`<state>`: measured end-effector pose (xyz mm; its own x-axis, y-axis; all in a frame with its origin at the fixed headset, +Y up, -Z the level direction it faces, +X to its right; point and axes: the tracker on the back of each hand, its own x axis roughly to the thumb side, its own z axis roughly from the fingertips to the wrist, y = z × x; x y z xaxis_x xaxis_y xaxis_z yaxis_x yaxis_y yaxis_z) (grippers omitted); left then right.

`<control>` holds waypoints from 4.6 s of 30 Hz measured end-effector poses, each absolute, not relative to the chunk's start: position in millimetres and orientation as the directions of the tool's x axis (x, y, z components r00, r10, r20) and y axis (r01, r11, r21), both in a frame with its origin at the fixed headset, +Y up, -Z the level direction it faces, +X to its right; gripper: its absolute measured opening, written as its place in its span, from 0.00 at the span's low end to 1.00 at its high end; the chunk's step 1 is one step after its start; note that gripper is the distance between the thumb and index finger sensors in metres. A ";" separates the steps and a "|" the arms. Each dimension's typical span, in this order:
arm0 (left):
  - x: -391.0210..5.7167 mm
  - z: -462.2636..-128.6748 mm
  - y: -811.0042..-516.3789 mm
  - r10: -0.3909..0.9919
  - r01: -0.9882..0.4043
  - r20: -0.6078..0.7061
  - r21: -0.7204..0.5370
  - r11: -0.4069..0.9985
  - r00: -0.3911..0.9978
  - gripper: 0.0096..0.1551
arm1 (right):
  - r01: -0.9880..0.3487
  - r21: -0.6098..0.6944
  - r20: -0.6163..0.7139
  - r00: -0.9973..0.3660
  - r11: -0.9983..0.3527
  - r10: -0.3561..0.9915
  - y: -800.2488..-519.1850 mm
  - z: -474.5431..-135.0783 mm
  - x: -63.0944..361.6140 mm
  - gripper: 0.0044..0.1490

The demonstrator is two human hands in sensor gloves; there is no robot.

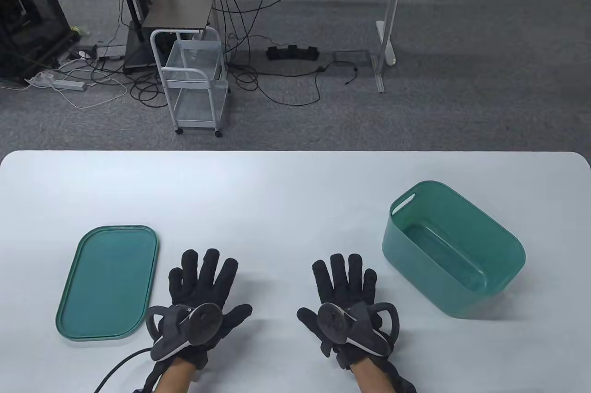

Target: Cover the plastic storage box

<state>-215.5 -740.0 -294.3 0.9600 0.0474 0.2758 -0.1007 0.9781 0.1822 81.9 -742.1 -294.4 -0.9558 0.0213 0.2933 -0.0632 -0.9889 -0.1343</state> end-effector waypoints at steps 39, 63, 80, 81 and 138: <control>-229.9 -290.7 -736.9 0.185 -0.234 0.252 0.179 0.956 0.950 0.57 | -0.052 -0.068 -0.212 -0.975 -0.996 0.065 -637.9 -331.0 202.2 0.71; -234.2 -291.7 -736.0 0.214 -0.254 0.230 0.162 0.954 0.949 0.56 | 0.038 -0.352 -0.142 -0.990 -0.935 0.013 -668.1 -334.5 169.9 0.32; -236.9 -290.7 -735.5 0.229 -0.268 0.218 0.170 0.948 0.949 0.55 | -0.143 -0.345 0.427 -0.904 -0.928 -0.020 -658.1 -312.0 -1.7 0.29; -237.0 -290.5 -735.4 0.230 -0.269 0.217 0.170 0.948 0.949 0.55 | -0.142 -0.338 0.431 -0.902 -0.930 -0.020 -660.5 -311.9 -4.9 0.29; -319.5 -304.8 -760.7 0.264 -0.312 -0.340 -0.094 0.945 0.903 0.69 | -0.088 -0.145 0.005 -0.996 -0.985 0.089 -747.0 -282.0 135.2 0.72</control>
